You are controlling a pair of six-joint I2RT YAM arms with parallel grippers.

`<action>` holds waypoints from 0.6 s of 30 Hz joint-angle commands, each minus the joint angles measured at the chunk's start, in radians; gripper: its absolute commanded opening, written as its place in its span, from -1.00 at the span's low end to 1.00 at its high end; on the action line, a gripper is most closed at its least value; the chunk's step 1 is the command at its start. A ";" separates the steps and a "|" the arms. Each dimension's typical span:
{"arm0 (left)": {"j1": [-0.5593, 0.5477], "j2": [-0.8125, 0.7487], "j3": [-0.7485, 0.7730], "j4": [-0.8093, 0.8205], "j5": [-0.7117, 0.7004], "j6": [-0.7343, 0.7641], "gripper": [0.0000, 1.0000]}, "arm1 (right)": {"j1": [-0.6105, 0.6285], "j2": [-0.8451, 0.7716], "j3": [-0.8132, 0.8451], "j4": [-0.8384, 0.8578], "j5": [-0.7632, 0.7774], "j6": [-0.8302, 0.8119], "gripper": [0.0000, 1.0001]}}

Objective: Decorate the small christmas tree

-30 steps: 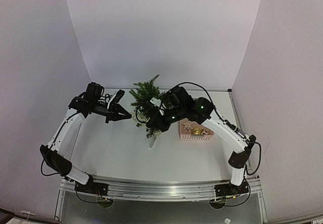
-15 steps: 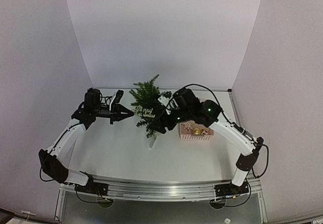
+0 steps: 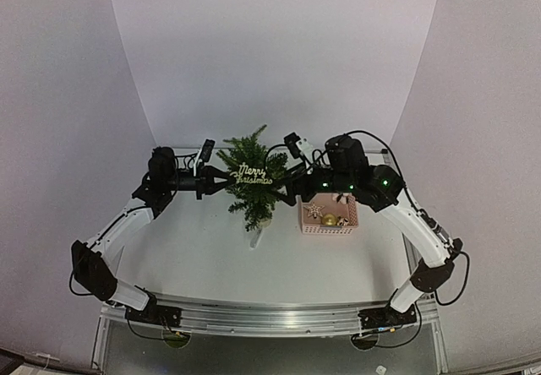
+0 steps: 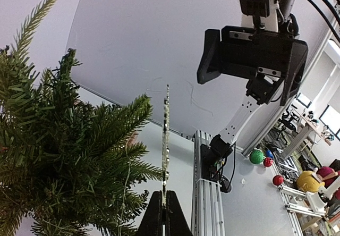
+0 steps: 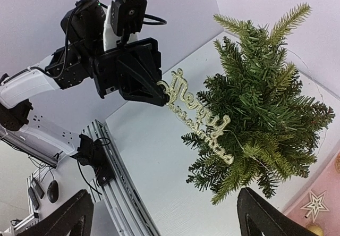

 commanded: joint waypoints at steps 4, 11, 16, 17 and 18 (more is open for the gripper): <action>0.002 0.031 -0.014 0.165 -0.051 -0.158 -1.00 | -0.043 -0.010 -0.002 0.024 0.043 0.039 0.83; 0.013 0.058 0.000 0.168 -0.064 -0.238 -1.00 | -0.091 0.010 -0.010 0.022 0.041 0.095 0.83; 0.052 0.054 0.009 0.108 -0.004 -0.197 -1.00 | -0.091 0.022 -0.017 0.022 0.035 0.099 0.83; 0.050 0.049 0.010 0.067 -0.007 -0.152 -1.00 | -0.091 0.025 -0.016 0.022 0.033 0.098 0.83; 0.050 0.046 0.006 0.046 -0.012 -0.127 -1.00 | -0.091 0.029 -0.014 0.023 0.030 0.096 0.83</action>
